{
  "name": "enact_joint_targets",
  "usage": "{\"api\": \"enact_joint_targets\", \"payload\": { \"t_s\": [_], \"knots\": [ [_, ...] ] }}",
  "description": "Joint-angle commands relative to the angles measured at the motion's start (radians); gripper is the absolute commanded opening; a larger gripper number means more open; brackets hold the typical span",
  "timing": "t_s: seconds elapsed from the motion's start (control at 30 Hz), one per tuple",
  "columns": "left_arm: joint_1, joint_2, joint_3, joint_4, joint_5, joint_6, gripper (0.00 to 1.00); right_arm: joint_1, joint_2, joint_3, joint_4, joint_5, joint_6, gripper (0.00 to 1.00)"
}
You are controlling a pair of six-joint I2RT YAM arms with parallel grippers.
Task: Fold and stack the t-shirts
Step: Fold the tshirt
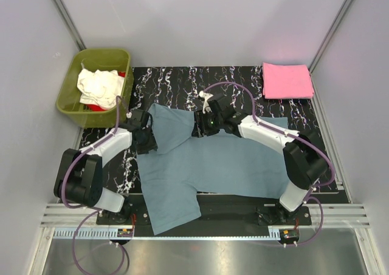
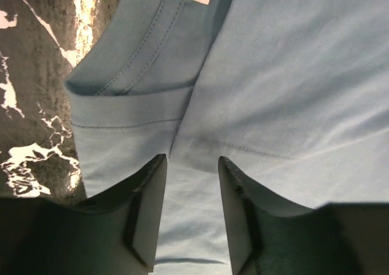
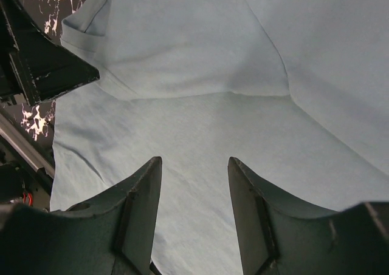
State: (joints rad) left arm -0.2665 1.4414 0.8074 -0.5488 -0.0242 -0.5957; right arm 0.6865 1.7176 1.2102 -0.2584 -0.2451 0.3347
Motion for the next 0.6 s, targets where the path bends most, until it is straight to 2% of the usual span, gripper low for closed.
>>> {"api": "enact_joint_targets", "payload": {
  "t_s": [0.0, 0.23, 0.57],
  "knots": [
    [0.003, 0.028, 0.015, 0.064, 0.018, 0.004, 0.41, 0.004, -0.035, 0.035, 0.005, 0.023, -0.023, 0.55],
    [0.003, 0.034, 0.003, 0.049, -0.032, 0.010, 0.41, 0.005, -0.056, 0.012, 0.015, 0.032, -0.023, 0.54],
    [0.003, 0.047, -0.007, 0.067, -0.034, 0.005, 0.43, 0.004, -0.041, 0.012, 0.011, 0.033, -0.025, 0.54]
  ]
}}
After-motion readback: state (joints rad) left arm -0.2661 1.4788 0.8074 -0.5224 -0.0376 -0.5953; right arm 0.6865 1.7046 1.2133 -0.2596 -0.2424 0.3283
